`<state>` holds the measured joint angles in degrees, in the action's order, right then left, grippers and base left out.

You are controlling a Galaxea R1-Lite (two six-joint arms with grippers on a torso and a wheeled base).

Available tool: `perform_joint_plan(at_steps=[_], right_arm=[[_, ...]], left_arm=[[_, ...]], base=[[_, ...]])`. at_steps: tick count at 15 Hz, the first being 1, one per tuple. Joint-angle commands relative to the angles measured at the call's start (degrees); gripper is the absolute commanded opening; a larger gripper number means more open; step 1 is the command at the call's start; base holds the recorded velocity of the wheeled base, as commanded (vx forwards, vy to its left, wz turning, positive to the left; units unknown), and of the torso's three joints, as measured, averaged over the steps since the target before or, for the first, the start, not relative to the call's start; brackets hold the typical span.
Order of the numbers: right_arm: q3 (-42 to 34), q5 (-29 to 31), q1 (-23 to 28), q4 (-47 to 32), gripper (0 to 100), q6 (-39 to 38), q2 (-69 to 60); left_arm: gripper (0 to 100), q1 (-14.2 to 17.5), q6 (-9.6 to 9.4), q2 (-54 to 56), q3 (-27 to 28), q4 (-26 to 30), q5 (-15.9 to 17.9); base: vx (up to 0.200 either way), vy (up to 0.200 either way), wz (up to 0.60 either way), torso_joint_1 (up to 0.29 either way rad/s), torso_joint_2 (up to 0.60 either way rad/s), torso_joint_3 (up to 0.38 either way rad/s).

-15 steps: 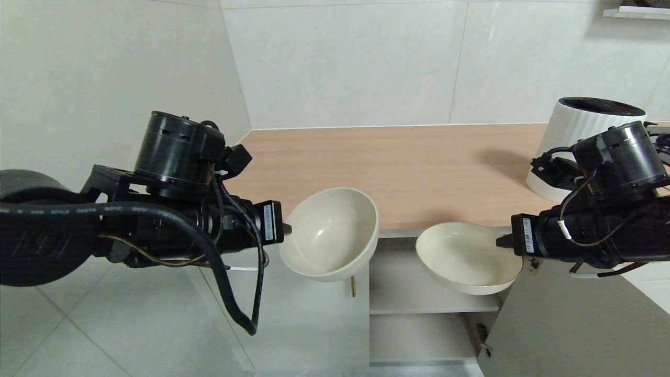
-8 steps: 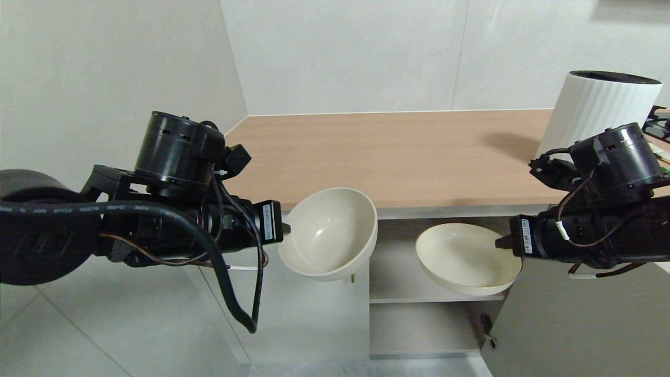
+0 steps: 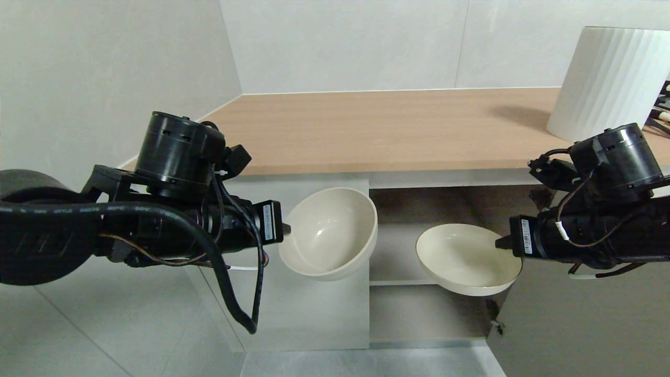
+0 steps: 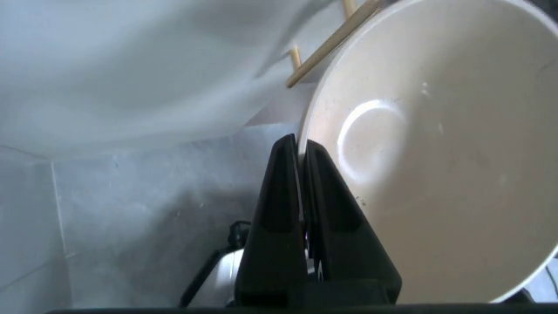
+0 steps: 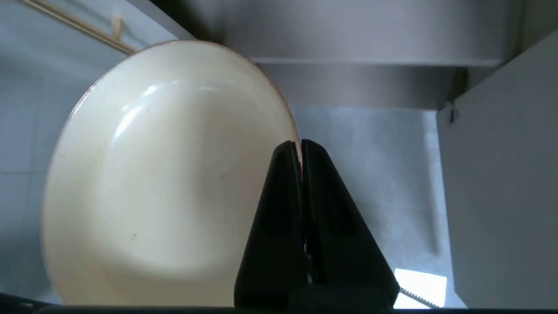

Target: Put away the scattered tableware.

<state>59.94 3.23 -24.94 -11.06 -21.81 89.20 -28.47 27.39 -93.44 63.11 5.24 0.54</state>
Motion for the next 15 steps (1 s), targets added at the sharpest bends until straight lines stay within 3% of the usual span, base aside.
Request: perform_joint_plan(at_steps=[1,4,9,15], right_arm=[[0.00,0.02,-0.02,-0.02,0,0.01,0.10],[0.00,0.02,-0.02,-0.02,0,0.01,0.10],[0.00,0.02,-0.02,-0.02,0,0.28,1.15],[-1.76,0.02,-2.74,2.97,0,0.63,11.00]], left_arm=[[0,-0.01,-0.06,-0.16,-0.01,0.03,-0.01],[0,-0.01,-0.06,-0.16,-0.01,0.03,-0.01],[0,-0.01,-0.06,-0.25,-0.09,0.03,-0.01],[0,-0.01,-0.23,-0.34,-0.18,0.12,-0.01]], base=[[0.000,0.000,0.00,-0.110,0.46,0.330],[0.000,0.000,0.00,-0.045,0.28,0.217],[0.000,0.000,0.00,-0.010,0.03,0.017],[0.000,0.000,0.00,0.000,0.00,0.000]])
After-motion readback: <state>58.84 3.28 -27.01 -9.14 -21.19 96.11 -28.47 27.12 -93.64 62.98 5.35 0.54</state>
